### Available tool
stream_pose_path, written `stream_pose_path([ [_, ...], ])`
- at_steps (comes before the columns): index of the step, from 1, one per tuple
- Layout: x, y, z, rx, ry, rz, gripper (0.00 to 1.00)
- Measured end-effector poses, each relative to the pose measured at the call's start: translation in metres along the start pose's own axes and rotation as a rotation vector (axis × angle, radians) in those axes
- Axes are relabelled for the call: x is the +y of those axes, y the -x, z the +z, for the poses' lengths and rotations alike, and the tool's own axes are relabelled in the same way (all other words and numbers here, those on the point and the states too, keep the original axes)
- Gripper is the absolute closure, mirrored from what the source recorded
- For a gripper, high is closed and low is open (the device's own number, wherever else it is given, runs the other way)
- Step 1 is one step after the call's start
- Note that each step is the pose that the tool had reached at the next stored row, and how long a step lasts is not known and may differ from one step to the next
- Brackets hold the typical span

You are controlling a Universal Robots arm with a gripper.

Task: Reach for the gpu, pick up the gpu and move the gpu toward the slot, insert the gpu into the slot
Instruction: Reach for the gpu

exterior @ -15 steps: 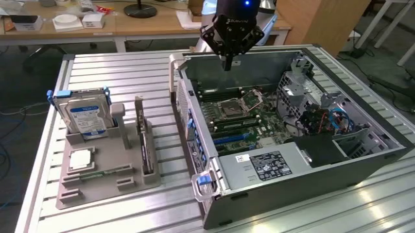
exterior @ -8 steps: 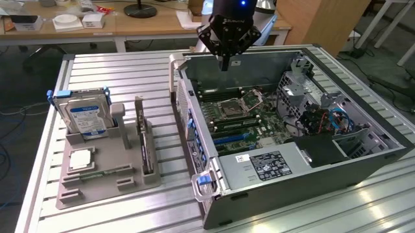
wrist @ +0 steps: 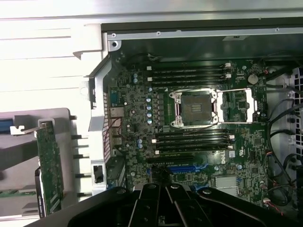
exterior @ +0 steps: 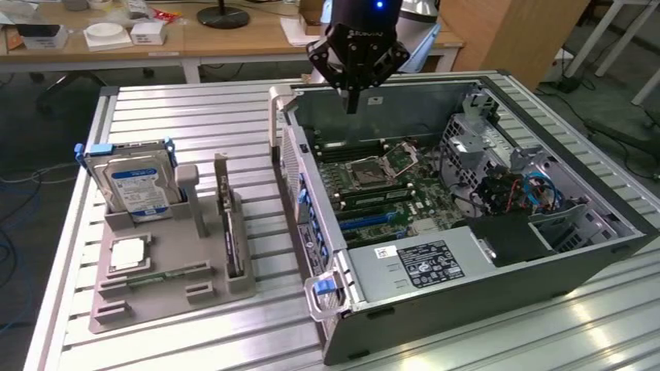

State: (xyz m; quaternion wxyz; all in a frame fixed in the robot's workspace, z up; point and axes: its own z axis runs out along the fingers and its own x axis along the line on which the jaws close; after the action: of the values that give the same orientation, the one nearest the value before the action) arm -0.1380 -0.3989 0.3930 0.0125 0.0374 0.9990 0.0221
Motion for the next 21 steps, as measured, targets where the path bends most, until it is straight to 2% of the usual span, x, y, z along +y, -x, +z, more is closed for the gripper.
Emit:
stream_pose_path([
  [21, -0.0018, -0.024, 0.0002, 0.0001, 0.0001, 0.000, 0.90],
])
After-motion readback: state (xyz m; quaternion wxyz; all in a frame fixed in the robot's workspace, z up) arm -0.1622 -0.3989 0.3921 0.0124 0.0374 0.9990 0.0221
